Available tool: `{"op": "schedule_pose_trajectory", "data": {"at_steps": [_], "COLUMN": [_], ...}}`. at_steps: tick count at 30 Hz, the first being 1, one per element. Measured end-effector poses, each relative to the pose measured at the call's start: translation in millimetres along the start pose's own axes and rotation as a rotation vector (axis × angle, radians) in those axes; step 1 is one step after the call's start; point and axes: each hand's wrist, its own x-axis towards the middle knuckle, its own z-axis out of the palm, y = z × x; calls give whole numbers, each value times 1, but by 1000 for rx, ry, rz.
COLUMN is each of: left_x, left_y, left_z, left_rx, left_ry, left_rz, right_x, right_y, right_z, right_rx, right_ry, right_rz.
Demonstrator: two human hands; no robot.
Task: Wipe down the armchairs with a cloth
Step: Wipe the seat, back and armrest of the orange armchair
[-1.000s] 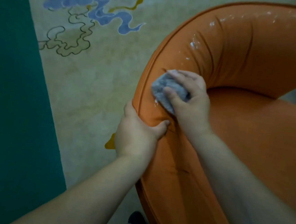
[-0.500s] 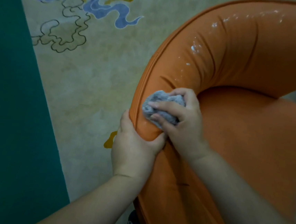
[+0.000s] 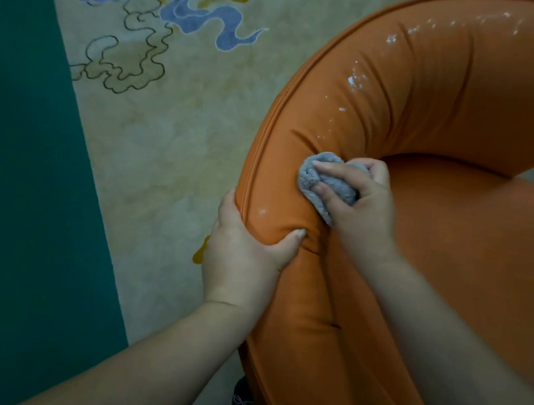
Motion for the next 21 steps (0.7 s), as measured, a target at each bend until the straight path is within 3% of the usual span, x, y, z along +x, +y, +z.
{"op": "schedule_pose_trajectory", "data": {"at_steps": [2, 5, 7, 12, 17, 21], "left_x": [0, 1, 0, 1, 1, 0], "left_y": [-1, -1, -2, -1, -4, -2], "left_z": [0, 0, 0, 0, 1, 2], "left_rx": [8, -45, -58, -11, -62, 7], "left_ry": [12, 3, -2, 19, 17, 21], "left_rz": [-8, -29, -43, -21, -37, -8], "right_x": [4, 1, -1, 19, -8, 17], "right_y": [-10, -31, -35, -27, -30, -10], "right_z": [0, 13, 20, 11, 24, 7], "right_rx": [7, -114, -202, -139, -140, -96], "right_ry": [-18, -268, -361, -164, -300, -94], "right_rz": [-57, -354, -424, -212, -472, -171]}}
